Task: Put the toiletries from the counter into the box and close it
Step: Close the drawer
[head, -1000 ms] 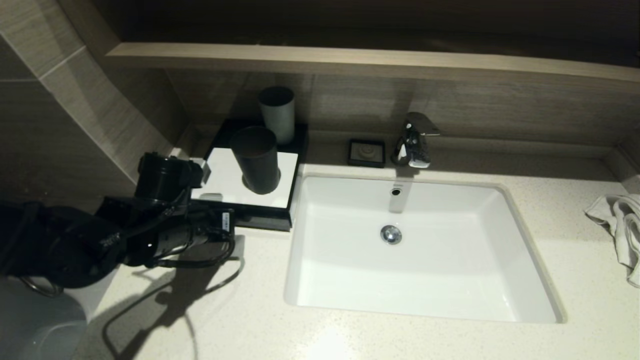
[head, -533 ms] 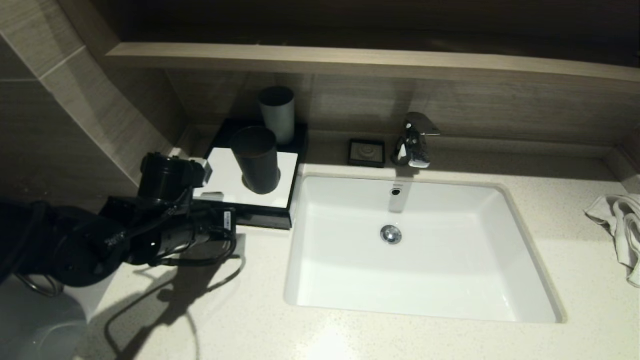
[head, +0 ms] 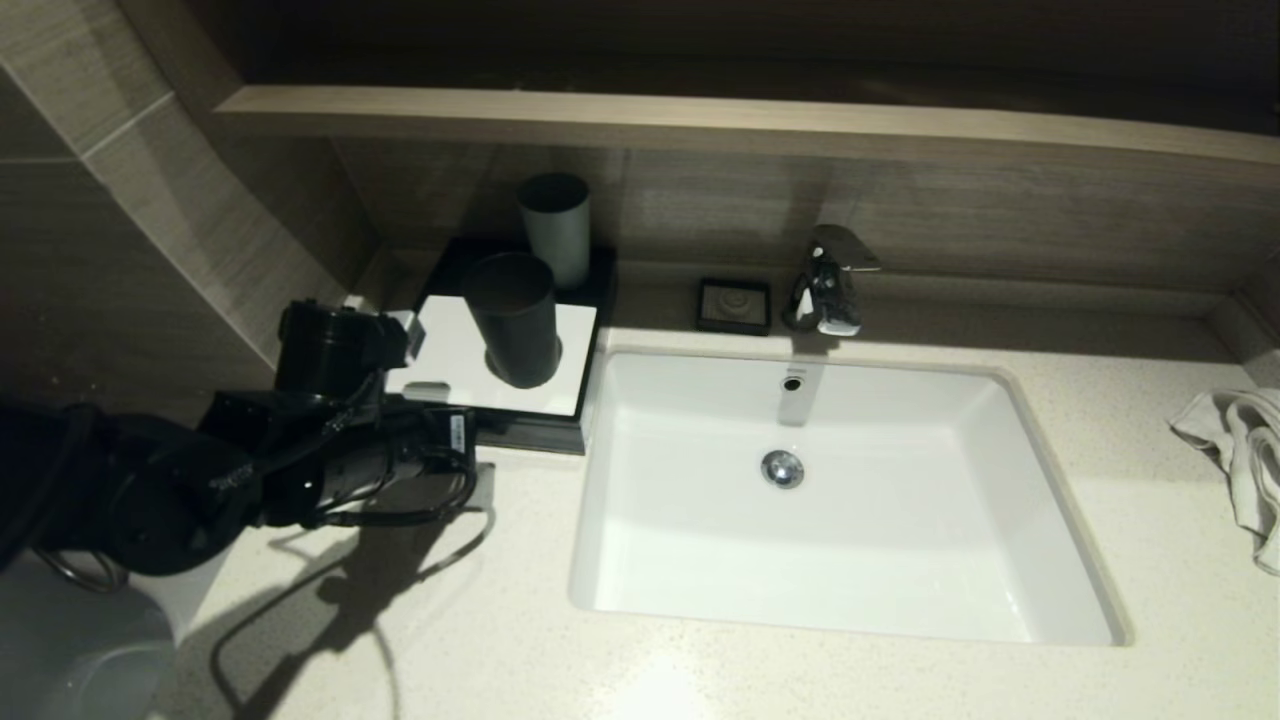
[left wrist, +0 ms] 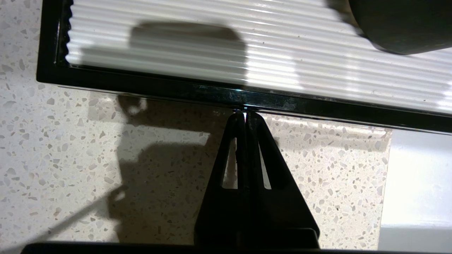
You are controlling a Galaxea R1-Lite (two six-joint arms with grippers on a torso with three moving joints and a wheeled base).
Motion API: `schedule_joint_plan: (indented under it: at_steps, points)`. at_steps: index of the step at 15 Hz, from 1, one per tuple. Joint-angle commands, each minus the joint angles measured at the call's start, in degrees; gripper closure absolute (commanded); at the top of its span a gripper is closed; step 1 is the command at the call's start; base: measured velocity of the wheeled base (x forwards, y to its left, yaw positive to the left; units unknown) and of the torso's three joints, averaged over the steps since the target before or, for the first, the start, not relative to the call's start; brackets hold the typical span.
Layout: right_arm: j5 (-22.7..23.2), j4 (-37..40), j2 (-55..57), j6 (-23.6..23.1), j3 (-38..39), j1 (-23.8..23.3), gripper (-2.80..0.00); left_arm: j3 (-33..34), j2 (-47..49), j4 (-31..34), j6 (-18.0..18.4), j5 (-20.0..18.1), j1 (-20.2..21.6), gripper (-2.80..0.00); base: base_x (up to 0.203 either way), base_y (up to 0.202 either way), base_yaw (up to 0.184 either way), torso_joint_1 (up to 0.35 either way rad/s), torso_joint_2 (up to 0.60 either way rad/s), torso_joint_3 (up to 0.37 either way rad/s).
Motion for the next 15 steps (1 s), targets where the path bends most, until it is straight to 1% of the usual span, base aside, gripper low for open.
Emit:
schedule_joint_plan:
  at_steps: [1, 3, 11, 14, 15]
  points:
    - [-0.02, 0.0, 0.0, 0.01, 0.0, 0.0, 0.0, 0.13, -0.24, -0.45, -0.12, 0.08, 0.0, 0.0, 0.0, 0.0, 0.0, 0.0, 0.0, 0.0]
    - [-0.02, 0.0, 0.0, -0.02, 0.09, 0.0, 0.0, 0.71, -1.8, -0.11, -0.17, 0.08, 0.0, 0.0, 0.0, 0.0, 0.0, 0.0, 0.0, 0.0]
    - [-0.02, 0.0, 0.0, -0.06, 0.08, 0.0, 0.0, 6.6, -9.72, 0.87, -0.18, -0.02, -0.76, 0.0, 0.0, 0.0, 0.0, 0.0, 0.0, 0.0]
    - [-0.02, 0.0, 0.0, 0.02, 0.0, 0.0, 0.0, 7.13, -12.03, 0.55, -0.09, -0.72, -0.8, 0.0, 0.0, 0.0, 0.0, 0.0, 0.0, 0.0]
    - [-0.02, 0.0, 0.0, 0.03, 0.0, 0.0, 0.0, 6.97, -12.87, 0.45, -0.04, -1.5, -0.87, 0.0, 0.0, 0.0, 0.0, 0.0, 0.0, 0.0]
